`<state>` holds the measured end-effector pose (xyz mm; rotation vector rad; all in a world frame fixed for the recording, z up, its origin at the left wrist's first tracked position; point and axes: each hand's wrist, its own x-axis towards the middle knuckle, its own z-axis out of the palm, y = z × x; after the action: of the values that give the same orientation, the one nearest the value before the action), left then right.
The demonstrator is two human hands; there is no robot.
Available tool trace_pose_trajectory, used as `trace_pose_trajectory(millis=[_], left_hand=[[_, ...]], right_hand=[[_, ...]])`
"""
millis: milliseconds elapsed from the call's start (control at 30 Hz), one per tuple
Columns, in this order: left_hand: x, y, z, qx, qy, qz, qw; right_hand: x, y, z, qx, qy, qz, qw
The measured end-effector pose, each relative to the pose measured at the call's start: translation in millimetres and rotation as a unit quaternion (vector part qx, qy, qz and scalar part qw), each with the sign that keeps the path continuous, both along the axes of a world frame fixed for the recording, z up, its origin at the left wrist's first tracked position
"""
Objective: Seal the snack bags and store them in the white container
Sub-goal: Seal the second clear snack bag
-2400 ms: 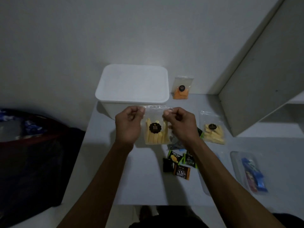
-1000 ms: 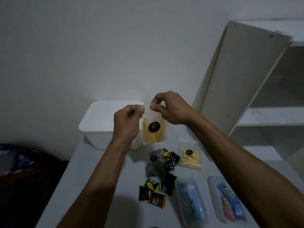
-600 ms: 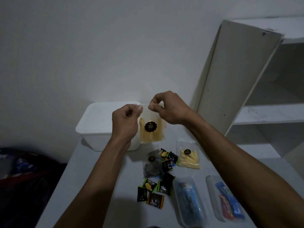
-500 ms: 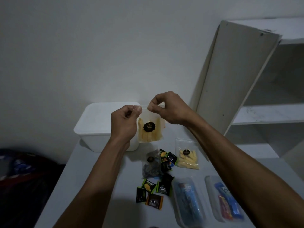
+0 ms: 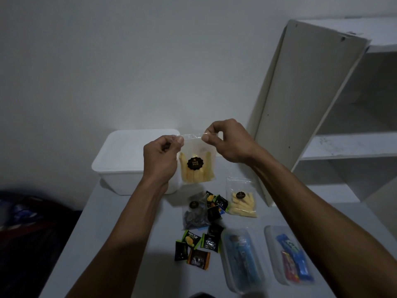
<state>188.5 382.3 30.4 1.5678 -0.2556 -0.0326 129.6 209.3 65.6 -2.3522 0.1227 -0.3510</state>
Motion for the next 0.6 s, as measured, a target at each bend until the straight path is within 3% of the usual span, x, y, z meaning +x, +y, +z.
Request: trace_pose_trajectory(millis=[333, 467, 600], left_hand=[[1.6, -1.7, 1.9, 0.000, 0.013, 0.000, 1.000], [3.1, -2.1, 3.6, -0.010, 0.024, -0.005, 1.000], [1.8, -4.5, 1.8, -0.033, 0.046, -0.005, 0.998]], right_hand=[[-5.8, -8.5, -1.5, 0.101, -0.014, -0.026, 0.994], [-6.7, -14.0, -6.1, 0.198, -0.017, -0.038, 0.979], [-6.9, -17.6, -11.2, 0.211, -0.038, -0.057, 0.975]])
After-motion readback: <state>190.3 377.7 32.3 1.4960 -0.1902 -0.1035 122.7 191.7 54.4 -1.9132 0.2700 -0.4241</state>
